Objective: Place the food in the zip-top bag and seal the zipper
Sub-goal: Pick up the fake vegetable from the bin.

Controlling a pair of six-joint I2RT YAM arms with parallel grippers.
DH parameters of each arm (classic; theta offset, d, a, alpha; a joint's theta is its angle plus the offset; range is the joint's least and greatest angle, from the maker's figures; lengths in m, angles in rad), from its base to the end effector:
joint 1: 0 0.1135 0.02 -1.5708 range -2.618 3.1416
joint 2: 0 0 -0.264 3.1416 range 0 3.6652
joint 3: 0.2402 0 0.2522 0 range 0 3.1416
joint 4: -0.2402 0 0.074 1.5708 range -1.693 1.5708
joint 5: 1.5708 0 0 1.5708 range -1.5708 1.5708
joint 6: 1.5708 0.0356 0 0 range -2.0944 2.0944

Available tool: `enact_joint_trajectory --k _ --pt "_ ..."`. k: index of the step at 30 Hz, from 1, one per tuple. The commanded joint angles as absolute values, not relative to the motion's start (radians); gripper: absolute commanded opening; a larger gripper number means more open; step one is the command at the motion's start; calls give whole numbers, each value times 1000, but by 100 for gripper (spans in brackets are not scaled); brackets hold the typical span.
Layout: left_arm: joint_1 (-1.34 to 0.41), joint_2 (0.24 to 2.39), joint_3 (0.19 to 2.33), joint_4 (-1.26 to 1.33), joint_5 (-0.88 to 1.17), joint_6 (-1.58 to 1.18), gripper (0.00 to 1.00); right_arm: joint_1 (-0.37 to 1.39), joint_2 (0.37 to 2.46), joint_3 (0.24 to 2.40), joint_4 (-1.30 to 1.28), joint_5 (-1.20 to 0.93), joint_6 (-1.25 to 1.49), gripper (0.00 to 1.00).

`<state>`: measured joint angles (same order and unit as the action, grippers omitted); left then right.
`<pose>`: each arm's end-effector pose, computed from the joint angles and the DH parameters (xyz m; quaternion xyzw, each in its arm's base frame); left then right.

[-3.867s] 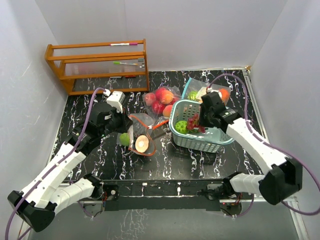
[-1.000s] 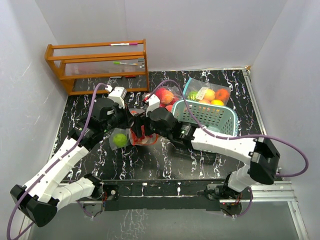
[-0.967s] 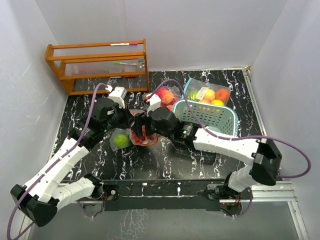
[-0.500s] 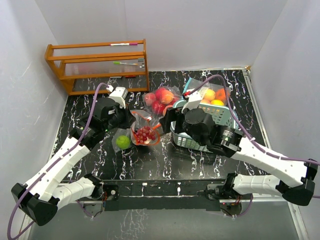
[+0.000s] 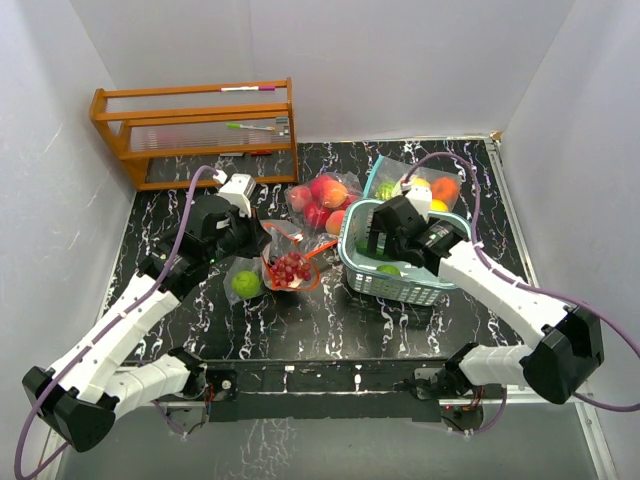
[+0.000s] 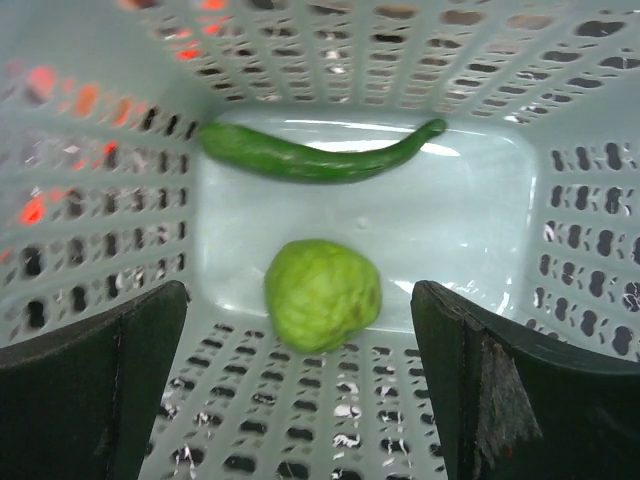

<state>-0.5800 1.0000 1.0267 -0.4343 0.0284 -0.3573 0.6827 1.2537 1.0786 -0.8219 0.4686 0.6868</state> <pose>0.1845 -0.1221 0.3587 0.1006 0.8295 -0.2587 0.4847 0.2016 0.1432 0.2919 0.0676 0.9328 0.0016 0.3540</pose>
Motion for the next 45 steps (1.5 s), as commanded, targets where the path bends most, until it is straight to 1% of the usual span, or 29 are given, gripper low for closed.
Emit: enact_joint_trajectory --k 1,8,14,20,25,27,29,30,31,33,34,35,39,45 --pt "-579 957 1046 -420 26 -338 0 577 1276 1046 -752 356 659 99" --pt "-579 923 1042 -405 15 -357 0 564 1381 1032 -790 251 636 99" --pt "-580 913 1045 -425 6 -335 0 564 1455 1026 -773 248 653 99" --pt "-579 889 1035 -436 -10 -323 0 564 1455 951 -755 206 672 97" --pt "-579 881 1018 -424 -8 -331 0 564 1479 932 -758 201 656 96" --pt "-580 878 1013 -425 -13 -333 0 563 1483 917 -735 192 655 95" --pt "-580 881 1012 -424 -14 -333 0 564 1480 913 -717 201 655 89" --pt "-579 882 1013 -424 -15 -333 0 564 1476 916 -712 208 655 83" --pt "-580 886 1016 -426 -14 -331 0 564 1471 921 -711 212 654 75" --pt "-580 891 1025 -431 -12 -328 0 564 1460 937 -717 226 655 54" --pt "-578 893 1028 -434 -12 -327 0 564 1451 945 -725 232 653 46" --pt "-578 893 1030 -435 -13 -326 0 564 1441 955 -730 238 653 41" --pt "-579 891 1033 -440 -20 -327 0 564 1363 1019 -750 242 640 32" --pt "-579 910 1048 -454 -25 -331 0 564 1227 1156 -797 242 584 31"
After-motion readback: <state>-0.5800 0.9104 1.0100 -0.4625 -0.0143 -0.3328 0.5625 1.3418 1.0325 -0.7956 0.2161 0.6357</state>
